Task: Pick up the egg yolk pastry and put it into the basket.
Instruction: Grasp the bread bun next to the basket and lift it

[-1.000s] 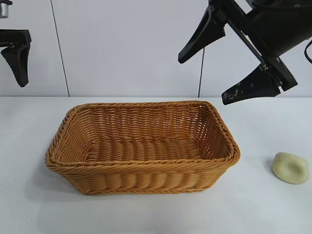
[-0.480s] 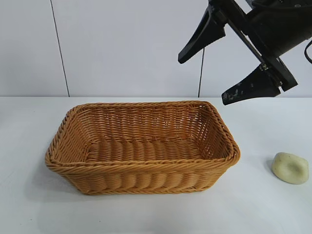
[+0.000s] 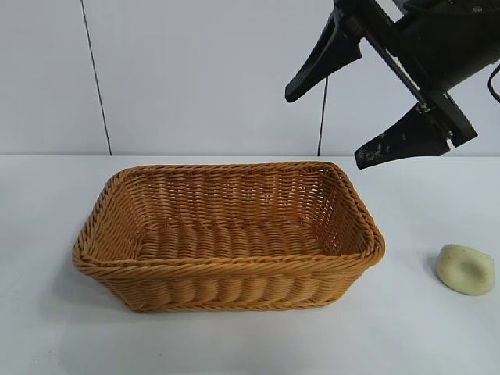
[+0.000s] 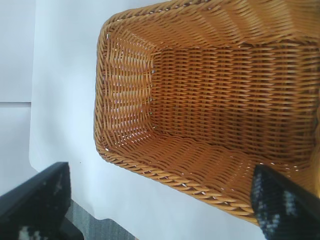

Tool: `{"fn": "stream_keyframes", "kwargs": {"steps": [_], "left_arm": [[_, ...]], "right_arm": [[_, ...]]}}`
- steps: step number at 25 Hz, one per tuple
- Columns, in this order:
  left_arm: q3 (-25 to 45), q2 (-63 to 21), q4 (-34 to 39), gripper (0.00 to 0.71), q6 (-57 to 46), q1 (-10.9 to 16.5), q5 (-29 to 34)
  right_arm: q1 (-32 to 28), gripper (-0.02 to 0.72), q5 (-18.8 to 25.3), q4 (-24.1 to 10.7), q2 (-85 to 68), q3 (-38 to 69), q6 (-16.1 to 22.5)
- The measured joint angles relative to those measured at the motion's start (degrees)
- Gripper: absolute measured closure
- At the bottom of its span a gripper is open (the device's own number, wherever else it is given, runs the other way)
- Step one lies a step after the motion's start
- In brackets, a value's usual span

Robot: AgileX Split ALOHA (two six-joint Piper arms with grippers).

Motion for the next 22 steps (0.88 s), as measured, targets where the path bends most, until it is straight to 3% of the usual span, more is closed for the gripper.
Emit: {"fn": "stream_keyframes", "kwargs": {"steps": [9,16,19,22], "left_arm": [[0.06,-12.23,0.02,0.015,0.0,0.43,-1.09],[0.06,-16.7,0.21,0.015,0.0,6.85,-1.29],[0.06,-20.34,0.21,0.015,0.0,7.13,-1.33],[0.06,-26.19,0.21,0.015,0.0,7.13,-1.28]], "right_arm": [[0.0,0.008,0.13,0.0,0.0,0.0,0.2],[0.0,0.008,0.15,-1.77,0.0,0.0,0.25],[-0.38,0.008,0.27,-5.19,0.0,-0.55,1.75],[-2.09,0.008,0.82,-12.17,0.0,-2.44,5.7]]}}
